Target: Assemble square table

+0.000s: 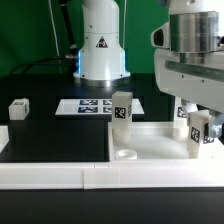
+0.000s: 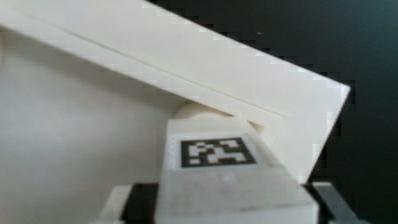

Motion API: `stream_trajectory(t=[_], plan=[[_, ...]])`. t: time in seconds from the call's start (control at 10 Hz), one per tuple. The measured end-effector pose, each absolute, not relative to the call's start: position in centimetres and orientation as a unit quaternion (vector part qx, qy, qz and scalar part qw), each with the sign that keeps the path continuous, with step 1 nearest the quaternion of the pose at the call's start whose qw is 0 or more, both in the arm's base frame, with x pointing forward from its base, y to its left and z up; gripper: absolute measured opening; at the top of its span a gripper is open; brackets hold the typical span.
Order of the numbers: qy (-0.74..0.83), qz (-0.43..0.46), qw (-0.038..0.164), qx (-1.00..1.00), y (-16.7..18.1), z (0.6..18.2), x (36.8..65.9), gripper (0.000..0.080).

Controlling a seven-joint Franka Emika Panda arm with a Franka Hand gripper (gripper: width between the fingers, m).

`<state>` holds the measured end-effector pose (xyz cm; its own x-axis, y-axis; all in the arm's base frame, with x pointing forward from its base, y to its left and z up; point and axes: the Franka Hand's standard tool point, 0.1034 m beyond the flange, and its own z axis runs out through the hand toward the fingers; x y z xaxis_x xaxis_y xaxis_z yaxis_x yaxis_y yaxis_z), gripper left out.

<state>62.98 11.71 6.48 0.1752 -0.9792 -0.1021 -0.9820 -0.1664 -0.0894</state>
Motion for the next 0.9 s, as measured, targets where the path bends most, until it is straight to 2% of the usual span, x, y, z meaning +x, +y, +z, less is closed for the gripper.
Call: stream_trajectory(t=[0.1,0.9], plan=[[0.678,0.014,0.075,-0.731,11.70,6.47,62.87,0.0291],[0.850,0.038,0.078,-0.519,11.48,6.54,63.01,0.0293]])
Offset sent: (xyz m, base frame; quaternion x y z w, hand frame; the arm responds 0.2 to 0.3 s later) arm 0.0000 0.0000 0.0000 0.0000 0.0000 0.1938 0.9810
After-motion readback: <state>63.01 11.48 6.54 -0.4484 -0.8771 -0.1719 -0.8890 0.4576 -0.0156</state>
